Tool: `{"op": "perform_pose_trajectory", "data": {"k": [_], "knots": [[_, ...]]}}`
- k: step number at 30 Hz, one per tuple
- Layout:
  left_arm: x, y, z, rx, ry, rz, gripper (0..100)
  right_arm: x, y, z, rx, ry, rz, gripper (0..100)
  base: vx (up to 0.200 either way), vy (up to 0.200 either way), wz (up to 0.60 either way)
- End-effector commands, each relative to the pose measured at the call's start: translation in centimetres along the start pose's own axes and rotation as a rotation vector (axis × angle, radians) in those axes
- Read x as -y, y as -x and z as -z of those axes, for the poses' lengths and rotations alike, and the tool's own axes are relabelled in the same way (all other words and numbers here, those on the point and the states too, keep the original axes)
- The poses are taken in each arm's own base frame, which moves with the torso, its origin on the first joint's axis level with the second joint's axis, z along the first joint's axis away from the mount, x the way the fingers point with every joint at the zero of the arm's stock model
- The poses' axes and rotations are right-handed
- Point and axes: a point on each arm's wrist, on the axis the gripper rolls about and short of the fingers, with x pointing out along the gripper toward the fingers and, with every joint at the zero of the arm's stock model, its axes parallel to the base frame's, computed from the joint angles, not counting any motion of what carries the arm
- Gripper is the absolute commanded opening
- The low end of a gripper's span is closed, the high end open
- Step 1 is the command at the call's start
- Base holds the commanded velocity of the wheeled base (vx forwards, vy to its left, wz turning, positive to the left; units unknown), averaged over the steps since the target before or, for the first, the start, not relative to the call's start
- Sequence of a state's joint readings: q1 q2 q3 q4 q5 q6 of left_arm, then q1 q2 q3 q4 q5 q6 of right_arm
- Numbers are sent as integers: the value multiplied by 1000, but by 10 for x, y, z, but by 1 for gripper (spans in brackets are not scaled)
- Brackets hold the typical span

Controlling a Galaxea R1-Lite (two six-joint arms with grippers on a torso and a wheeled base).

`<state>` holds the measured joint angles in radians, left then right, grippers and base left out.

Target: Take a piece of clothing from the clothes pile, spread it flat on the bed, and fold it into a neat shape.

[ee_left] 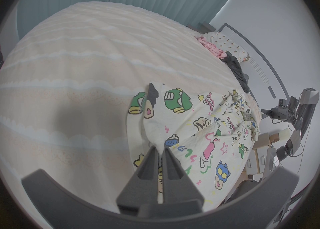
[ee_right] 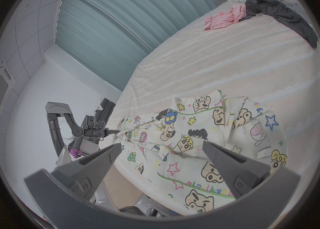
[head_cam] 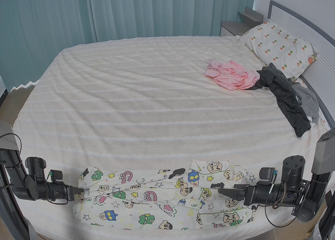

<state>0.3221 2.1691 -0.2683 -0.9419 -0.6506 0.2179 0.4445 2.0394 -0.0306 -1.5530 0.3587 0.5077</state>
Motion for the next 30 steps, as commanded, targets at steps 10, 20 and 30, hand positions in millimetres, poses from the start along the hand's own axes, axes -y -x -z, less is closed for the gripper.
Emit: {"op": "perform_pose_trajectory", "data": {"k": [10, 20, 30], "knots": [[-2, -2, 1, -4, 14, -2, 0, -1, -1, -1, 8, 5, -7, 100, 0, 0, 0], [-7, 15, -2, 44, 44, -21, 0, -1, 0, -1, 11, 6, -9, 100, 0, 0, 0], [-3, 12, -6, 52, 80, -1, 100, -1, 1, -1, 8, 5, -9, 100, 0, 0, 0]]}}
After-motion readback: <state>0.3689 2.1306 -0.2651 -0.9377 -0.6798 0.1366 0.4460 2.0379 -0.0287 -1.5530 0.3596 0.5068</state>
